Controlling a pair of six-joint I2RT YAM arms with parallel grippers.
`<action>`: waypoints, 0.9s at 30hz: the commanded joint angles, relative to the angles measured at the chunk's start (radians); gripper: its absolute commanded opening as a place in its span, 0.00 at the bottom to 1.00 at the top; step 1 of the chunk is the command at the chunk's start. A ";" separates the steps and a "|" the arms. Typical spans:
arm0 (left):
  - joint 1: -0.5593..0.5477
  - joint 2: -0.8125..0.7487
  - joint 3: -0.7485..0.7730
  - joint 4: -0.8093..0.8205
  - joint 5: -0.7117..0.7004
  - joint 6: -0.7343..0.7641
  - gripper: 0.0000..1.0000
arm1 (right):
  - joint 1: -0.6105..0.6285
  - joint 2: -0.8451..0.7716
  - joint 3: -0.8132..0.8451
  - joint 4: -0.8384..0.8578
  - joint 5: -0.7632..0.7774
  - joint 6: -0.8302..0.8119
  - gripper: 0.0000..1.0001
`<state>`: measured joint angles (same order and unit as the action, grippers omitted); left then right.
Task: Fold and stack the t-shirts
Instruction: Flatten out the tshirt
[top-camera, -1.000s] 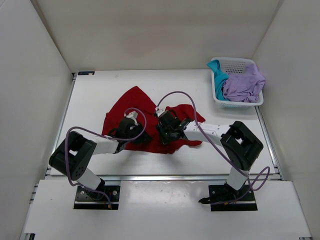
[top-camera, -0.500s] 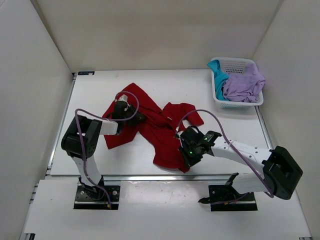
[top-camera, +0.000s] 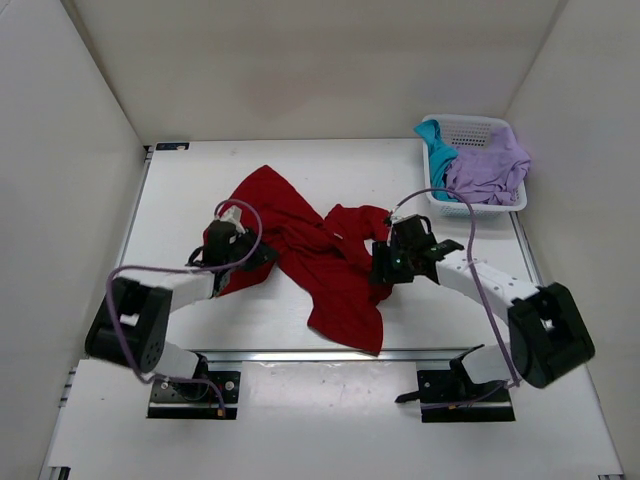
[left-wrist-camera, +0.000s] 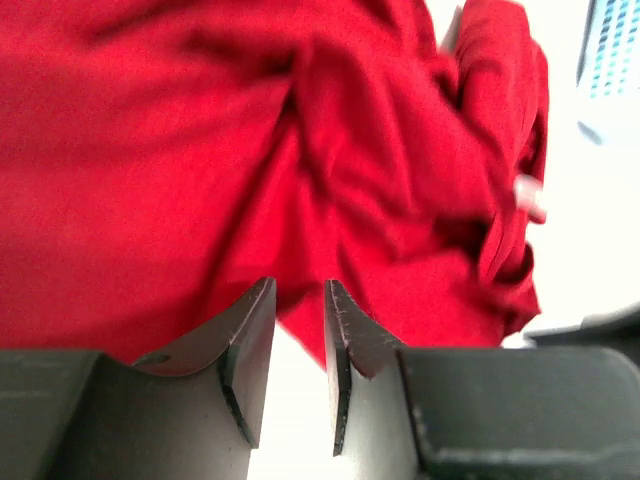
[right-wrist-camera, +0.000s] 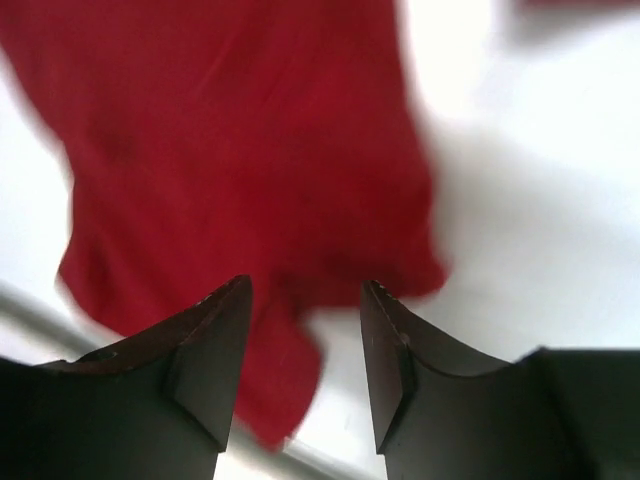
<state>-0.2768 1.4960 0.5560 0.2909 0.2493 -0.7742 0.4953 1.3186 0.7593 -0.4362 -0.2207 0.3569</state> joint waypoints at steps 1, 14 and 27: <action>0.016 -0.181 -0.092 -0.085 -0.039 0.072 0.37 | -0.034 0.123 0.029 0.250 0.056 0.048 0.46; 0.438 -0.692 -0.378 -0.412 -0.035 0.072 0.58 | -0.175 0.407 0.219 0.481 -0.019 0.134 0.14; 0.534 -0.775 -0.446 -0.576 -0.086 -0.025 0.44 | -0.141 0.030 -0.041 0.513 -0.028 0.137 0.42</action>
<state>0.2428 0.7292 0.1162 -0.1406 0.2157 -0.8040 0.3355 1.4017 0.7696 0.0376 -0.2420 0.4973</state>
